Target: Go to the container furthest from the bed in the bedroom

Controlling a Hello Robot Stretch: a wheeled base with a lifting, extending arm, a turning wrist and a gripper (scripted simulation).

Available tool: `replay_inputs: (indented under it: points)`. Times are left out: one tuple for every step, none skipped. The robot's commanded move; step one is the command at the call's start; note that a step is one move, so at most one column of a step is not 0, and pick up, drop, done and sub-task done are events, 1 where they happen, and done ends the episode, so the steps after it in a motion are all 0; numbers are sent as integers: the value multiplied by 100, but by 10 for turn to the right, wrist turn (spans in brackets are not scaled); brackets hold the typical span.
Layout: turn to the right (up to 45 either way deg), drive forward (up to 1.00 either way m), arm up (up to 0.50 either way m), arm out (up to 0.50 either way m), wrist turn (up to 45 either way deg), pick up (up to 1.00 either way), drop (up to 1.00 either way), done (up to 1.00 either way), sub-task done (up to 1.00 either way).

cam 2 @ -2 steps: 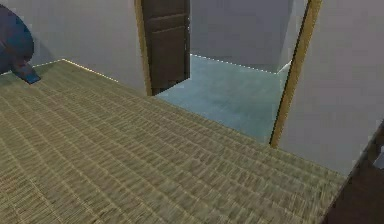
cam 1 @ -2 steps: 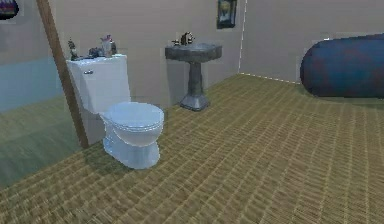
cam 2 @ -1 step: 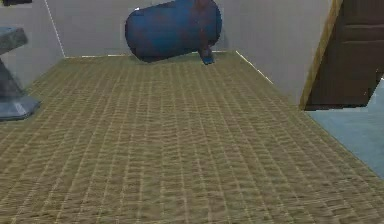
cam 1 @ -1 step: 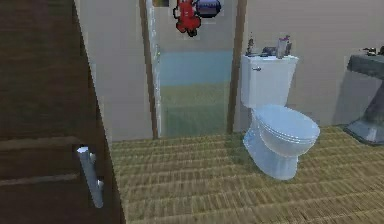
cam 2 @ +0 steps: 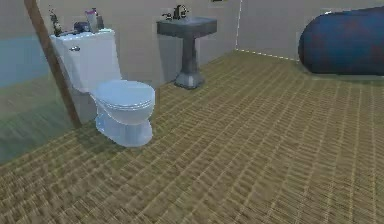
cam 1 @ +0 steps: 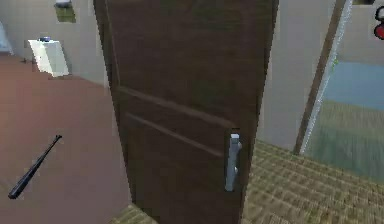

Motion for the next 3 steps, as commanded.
replay_inputs:
  points:
    - [-450,0,0,0,0,0,0,0,0]
    - [-150,0,0,0,0,0,0,0,0]
    - [0,100,0,0,0,0,0,0,0]
